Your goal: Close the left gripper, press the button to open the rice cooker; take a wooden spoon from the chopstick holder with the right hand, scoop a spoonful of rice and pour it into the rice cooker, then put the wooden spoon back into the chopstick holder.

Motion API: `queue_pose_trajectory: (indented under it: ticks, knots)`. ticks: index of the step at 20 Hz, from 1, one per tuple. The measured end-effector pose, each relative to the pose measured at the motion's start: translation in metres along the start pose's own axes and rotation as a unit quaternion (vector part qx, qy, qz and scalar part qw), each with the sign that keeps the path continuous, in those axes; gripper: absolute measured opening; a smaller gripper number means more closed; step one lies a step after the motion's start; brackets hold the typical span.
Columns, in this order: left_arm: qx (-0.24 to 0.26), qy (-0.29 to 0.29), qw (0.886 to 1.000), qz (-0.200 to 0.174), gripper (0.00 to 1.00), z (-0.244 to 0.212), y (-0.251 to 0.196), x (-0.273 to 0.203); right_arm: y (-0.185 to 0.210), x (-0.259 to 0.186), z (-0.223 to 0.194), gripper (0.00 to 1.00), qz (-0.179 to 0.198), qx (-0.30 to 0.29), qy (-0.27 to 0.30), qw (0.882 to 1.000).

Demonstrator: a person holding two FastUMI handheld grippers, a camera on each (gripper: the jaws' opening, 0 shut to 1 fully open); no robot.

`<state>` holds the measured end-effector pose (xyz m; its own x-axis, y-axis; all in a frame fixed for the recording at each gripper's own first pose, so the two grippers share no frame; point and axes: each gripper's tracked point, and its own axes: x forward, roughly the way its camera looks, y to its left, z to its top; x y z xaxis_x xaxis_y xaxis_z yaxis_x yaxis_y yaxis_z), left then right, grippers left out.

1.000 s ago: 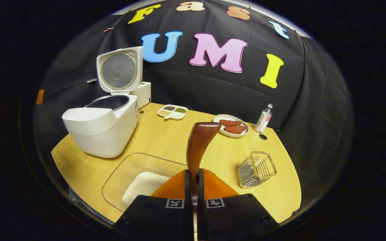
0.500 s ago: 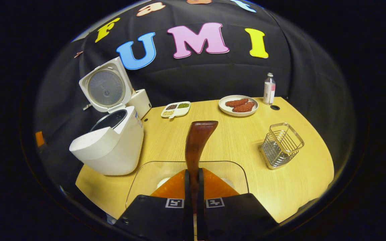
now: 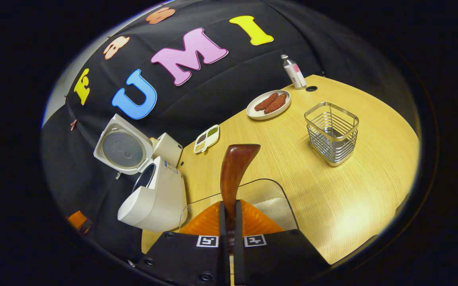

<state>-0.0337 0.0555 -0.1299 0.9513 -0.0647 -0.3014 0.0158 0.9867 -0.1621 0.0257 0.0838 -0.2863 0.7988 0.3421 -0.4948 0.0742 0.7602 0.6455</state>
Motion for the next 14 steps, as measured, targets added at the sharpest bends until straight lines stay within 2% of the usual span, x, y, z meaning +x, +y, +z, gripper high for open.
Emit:
queue_pose_trajectory:
  ticks: [3, 8, 11, 14]
  knots:
    - [0.002, 0.001, 1.0, 0.0, 0.95, -0.001, 0.002, -0.003, 0.005, -0.009, 0.009, 0.08, 0.026, 0.045, -0.005, 0.999]
    - [0.008, -0.005, 1.0, 0.003, 0.94, 0.003, 0.006, -0.008, 0.005, -0.013, 0.018, 0.09, 0.037, 0.081, -0.011, 0.996]
    - [0.004, -0.006, 1.0, 0.005, 0.95, 0.003, 0.009, -0.009, 0.022, -0.022, 0.029, 0.09, 0.057, 0.116, -0.015, 0.992]
    - [0.002, -0.006, 1.0, 0.0, 0.94, 0.001, 0.008, -0.01, 0.051, -0.031, 0.05, 0.08, 0.071, 0.121, -0.03, 0.99]
